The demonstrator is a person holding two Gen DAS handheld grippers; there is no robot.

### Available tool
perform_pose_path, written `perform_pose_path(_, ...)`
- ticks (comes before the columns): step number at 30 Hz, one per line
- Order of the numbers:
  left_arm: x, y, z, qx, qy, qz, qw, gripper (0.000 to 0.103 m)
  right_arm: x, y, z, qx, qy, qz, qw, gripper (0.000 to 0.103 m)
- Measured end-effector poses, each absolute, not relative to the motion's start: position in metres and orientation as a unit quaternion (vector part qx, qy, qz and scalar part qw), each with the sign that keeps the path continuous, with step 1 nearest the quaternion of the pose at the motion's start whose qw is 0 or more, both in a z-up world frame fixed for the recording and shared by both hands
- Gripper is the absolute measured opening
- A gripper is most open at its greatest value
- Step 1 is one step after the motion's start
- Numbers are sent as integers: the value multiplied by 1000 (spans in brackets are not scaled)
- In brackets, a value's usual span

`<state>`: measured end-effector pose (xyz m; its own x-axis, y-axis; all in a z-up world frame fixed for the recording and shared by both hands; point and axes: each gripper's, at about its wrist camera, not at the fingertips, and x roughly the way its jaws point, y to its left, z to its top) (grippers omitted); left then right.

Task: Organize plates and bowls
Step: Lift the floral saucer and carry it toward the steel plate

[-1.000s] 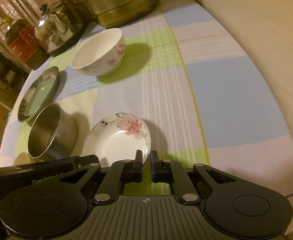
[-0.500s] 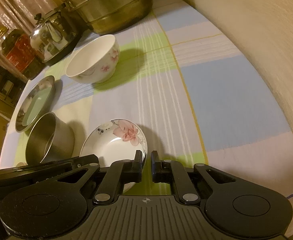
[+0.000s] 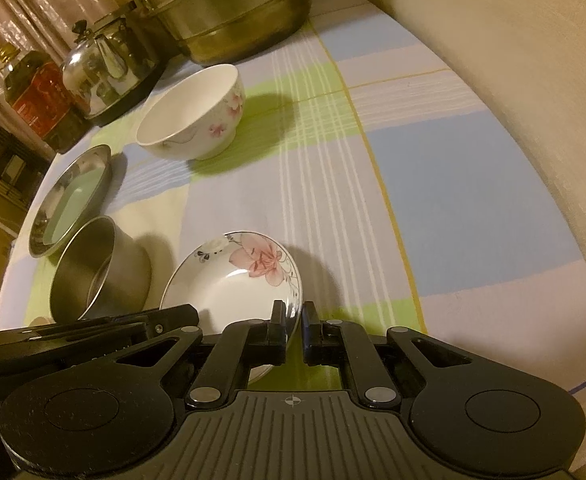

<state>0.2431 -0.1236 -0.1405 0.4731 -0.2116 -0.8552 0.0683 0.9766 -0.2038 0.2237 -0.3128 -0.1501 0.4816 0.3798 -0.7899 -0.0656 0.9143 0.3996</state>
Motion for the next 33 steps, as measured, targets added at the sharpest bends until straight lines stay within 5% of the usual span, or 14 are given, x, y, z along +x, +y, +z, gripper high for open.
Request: perform_pose_path(33, 207, -59, -71, -90, 453, -87, 883, 10, 195, -269, -81, 148, 454, 155, 865, 7)
